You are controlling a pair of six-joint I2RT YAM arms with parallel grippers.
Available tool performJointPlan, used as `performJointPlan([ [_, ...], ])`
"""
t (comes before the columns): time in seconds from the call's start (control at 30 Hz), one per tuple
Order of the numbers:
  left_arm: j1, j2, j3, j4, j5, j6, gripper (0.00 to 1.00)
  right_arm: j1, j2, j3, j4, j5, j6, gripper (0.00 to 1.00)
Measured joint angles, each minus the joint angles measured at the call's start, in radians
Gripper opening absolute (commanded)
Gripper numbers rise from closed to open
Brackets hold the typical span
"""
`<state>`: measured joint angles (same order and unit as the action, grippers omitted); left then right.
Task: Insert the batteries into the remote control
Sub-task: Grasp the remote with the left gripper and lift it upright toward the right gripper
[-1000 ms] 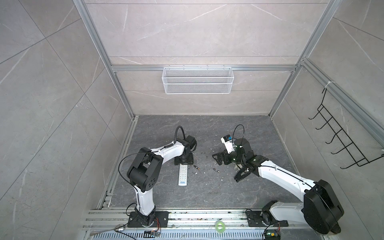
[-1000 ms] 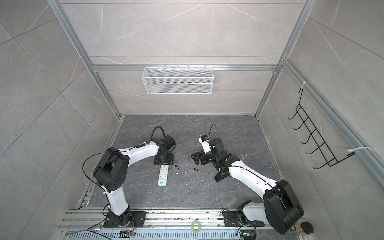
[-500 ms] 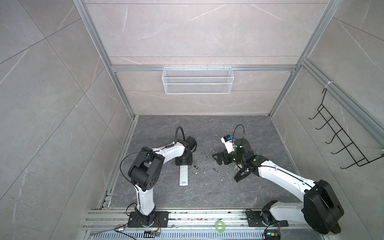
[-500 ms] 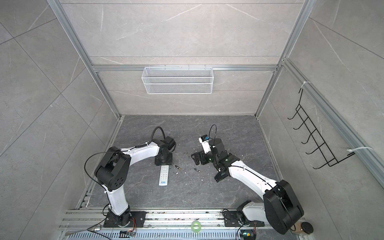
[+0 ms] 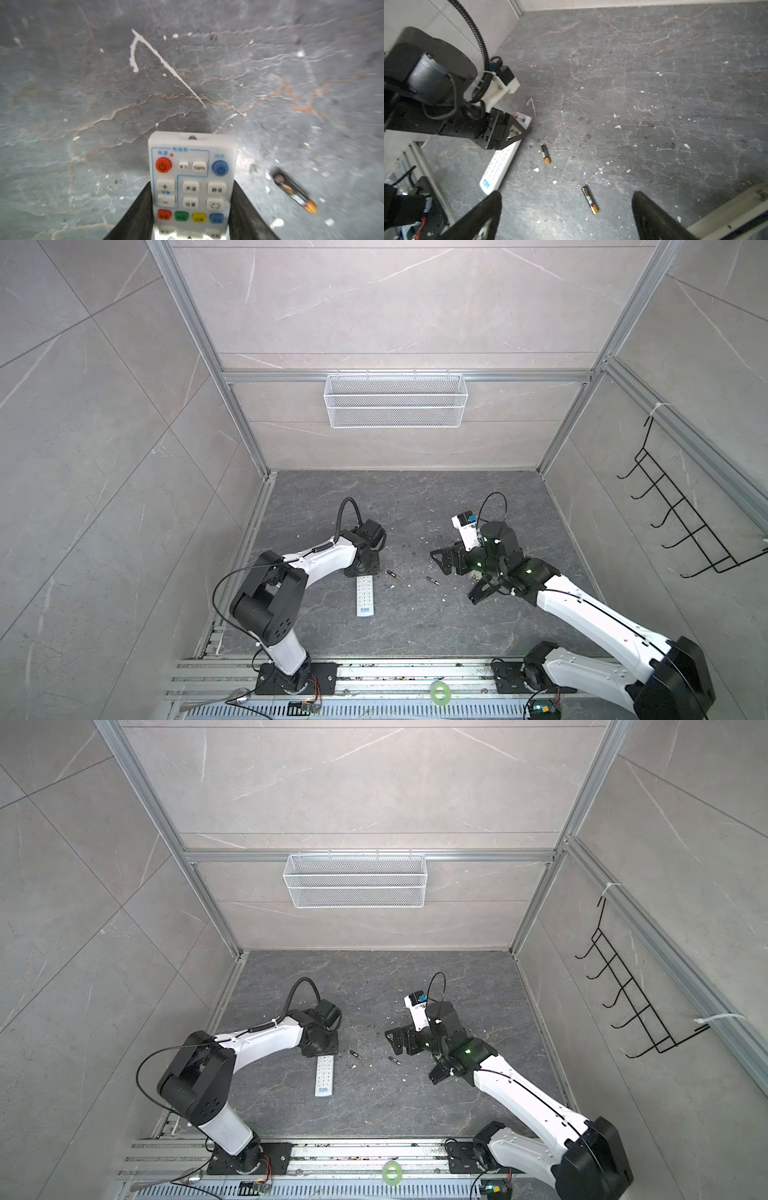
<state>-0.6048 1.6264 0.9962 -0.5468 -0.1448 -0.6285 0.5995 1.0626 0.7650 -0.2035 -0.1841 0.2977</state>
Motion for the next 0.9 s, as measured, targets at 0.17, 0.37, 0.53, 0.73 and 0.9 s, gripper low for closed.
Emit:
performJointPlan([
  [0.17,0.013,-0.189,-0.067,0.092,0.051,0.054,0.00,0.093,-0.129,-0.038,-0.021,-0.003,0.072,0.98],
  [0.37,0.046,-0.388,-0.150,0.195,0.177,0.107,0.00,0.210,-0.212,-0.089,0.050,-0.053,0.107,0.99],
  [0.53,0.064,-0.546,-0.178,0.240,0.299,0.151,0.00,0.257,-0.195,-0.121,0.167,-0.132,0.090,1.00],
  [0.73,0.069,-0.685,-0.185,0.351,0.436,0.176,0.00,0.260,-0.039,-0.105,0.299,-0.237,0.016,1.00],
  [0.9,0.072,-0.724,-0.192,0.447,0.537,0.195,0.00,0.260,0.018,-0.095,0.379,-0.278,-0.020,1.00],
])
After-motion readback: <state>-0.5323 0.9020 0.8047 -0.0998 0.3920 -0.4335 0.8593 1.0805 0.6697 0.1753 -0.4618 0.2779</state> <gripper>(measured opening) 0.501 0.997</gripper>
